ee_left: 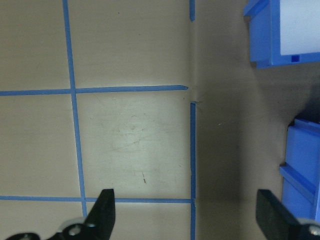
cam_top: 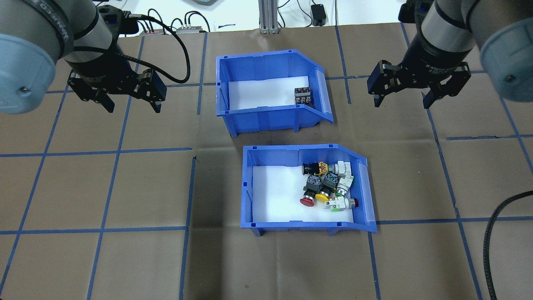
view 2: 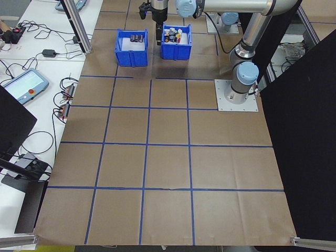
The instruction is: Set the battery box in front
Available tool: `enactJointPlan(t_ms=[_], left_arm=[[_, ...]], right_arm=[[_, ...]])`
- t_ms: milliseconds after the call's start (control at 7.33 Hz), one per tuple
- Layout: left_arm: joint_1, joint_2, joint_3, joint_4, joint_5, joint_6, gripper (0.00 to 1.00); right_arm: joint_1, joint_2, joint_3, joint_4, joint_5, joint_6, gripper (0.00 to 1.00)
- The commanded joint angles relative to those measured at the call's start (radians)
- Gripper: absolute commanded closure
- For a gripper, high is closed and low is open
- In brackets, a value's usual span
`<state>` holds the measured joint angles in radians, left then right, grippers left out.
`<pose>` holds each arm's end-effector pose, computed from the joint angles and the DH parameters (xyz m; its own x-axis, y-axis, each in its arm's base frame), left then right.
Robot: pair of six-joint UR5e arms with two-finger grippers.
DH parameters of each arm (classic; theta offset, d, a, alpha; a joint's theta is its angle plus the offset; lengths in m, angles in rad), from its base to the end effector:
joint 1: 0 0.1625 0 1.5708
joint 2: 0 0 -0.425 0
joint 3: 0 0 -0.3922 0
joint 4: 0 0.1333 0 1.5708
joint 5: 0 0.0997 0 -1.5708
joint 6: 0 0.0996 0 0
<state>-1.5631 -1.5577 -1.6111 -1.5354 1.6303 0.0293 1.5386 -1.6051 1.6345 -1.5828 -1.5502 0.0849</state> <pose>-0.1236 -0.4880 0.4782 -0.9980 0.0211 -0.0597 0.0215 0.9997 -0.0064 0.1200 -0.4795 0.4744 -0.9929 0.1172 -0.0190 0.1168 0.9930 0.0191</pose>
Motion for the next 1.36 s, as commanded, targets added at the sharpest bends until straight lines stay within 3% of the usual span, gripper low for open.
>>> enactJointPlan(t_ms=[0, 682, 1227], left_arm=[[0.000, -0.005, -0.004, 0.009, -0.001, -0.005, 0.01], [0.002, -0.005, -0.004, 0.015, 0.000, -0.002, 0.01], [0.000, -0.015, -0.006, 0.040, 0.002, 0.001, 0.01]], right_arm=[[0.000, 0.030, -0.015, 0.029, 0.028, 0.056, 0.00], [0.000, 0.094, -0.114, 0.052, 0.007, 0.076, 0.00], [0.000, 0.094, -0.108, 0.057, -0.008, 0.075, 0.00]])
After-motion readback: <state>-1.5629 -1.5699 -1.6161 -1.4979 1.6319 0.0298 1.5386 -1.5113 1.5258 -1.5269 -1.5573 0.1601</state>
